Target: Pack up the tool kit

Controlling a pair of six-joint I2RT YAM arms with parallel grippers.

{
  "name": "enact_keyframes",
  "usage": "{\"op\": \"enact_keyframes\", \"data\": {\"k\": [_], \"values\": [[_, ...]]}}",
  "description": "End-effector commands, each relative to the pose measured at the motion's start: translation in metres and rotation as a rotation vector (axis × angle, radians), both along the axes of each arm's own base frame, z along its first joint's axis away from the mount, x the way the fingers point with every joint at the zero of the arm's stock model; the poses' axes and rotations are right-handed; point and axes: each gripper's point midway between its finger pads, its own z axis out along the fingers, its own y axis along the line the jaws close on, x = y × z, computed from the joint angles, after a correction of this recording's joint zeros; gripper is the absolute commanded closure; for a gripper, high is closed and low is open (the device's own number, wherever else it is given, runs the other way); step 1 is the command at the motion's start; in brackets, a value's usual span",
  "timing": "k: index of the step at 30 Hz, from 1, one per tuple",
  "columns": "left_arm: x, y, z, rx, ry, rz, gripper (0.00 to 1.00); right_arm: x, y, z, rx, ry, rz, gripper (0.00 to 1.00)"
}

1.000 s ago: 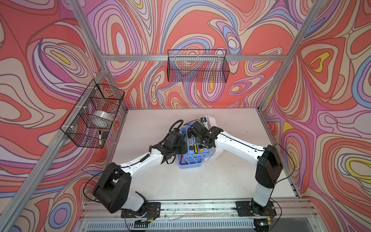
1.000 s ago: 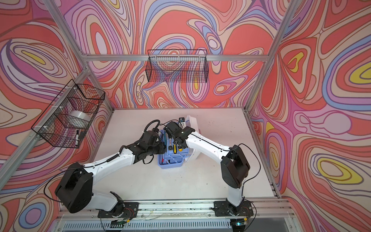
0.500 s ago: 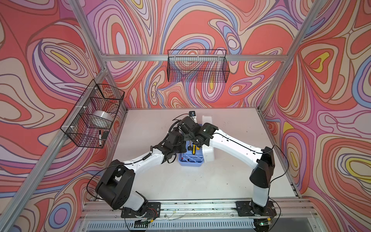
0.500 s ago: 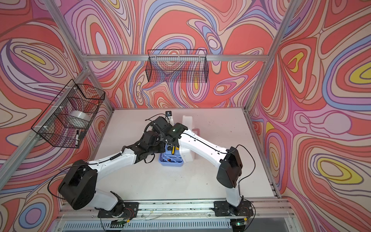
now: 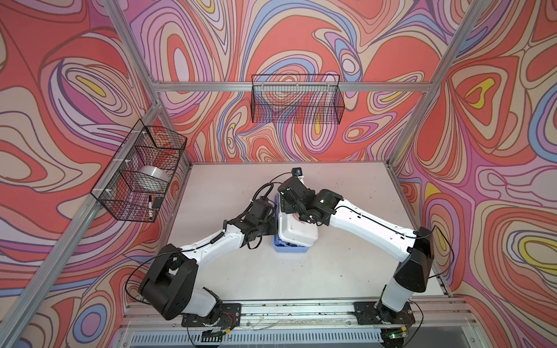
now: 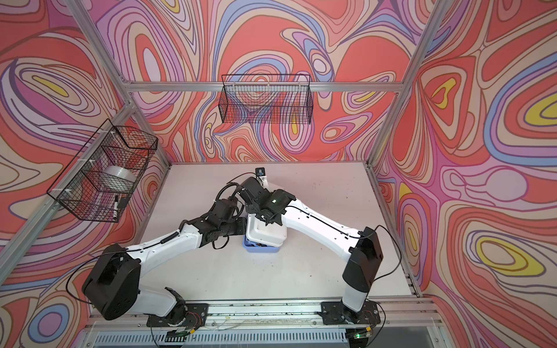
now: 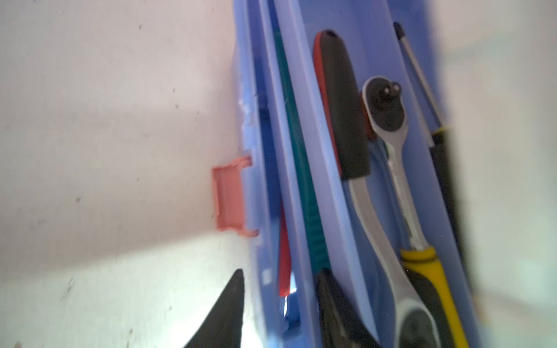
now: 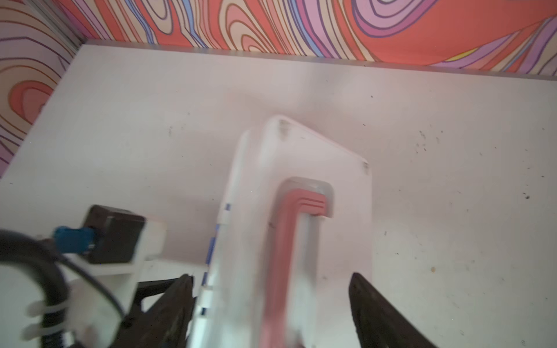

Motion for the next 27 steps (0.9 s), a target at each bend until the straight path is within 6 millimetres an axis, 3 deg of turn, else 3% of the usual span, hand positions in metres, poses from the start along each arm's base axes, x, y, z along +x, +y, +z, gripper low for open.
{"op": "enact_keyframes", "data": {"k": [1,5,9,12,16,23,27], "values": [[-0.023,0.018,0.007,0.061,0.052,0.006,0.48,-0.003,-0.020,-0.013,0.021,0.018,-0.010,0.16],[-0.035,0.037,0.008,0.115,0.061,0.031,0.45,-0.009,-0.030,-0.034,0.030,0.053,0.016,0.16],[-0.045,0.024,0.003,0.036,0.061,-0.039,0.45,-0.007,-0.042,-0.050,0.036,0.088,0.018,0.16],[-0.046,0.024,-0.015,0.073,0.100,-0.055,0.52,-0.003,-0.049,-0.058,0.098,0.099,0.034,0.16],[-0.043,0.007,-0.034,0.060,0.164,-0.112,0.62,0.001,-0.056,-0.073,0.138,0.123,0.053,0.14],[-0.037,-0.029,-0.034,0.064,0.123,-0.173,0.60,0.017,-0.053,-0.089,0.188,0.159,0.106,0.12],[-0.035,-0.064,-0.028,0.043,0.094,-0.227,0.57,0.031,-0.066,-0.095,0.210,0.174,0.097,0.11]]}}
